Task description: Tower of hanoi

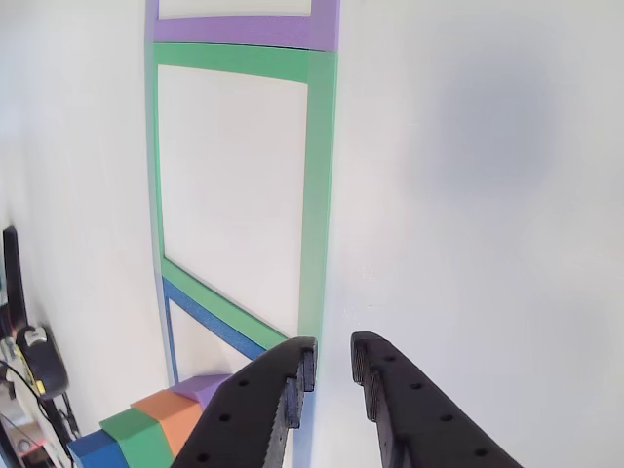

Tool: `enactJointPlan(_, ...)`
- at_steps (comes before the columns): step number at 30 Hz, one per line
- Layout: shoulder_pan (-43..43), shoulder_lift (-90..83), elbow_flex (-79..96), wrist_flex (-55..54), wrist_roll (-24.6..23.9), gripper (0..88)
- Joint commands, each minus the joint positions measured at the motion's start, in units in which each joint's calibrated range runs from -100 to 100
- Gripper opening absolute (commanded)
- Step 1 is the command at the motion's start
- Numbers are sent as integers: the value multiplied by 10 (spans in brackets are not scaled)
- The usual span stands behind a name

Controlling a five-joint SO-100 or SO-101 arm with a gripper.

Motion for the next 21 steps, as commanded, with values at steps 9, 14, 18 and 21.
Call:
enactJointPlan(9, 2, -4, 5, -6, -79, 0)
enactJointPlan(14, 7, -4, 5, -5, -98, 0)
enactJointPlan(18, 7, -4, 5, -5, -98, 0)
enactJointPlan(21, 8, -4, 5, -5, -98, 0)
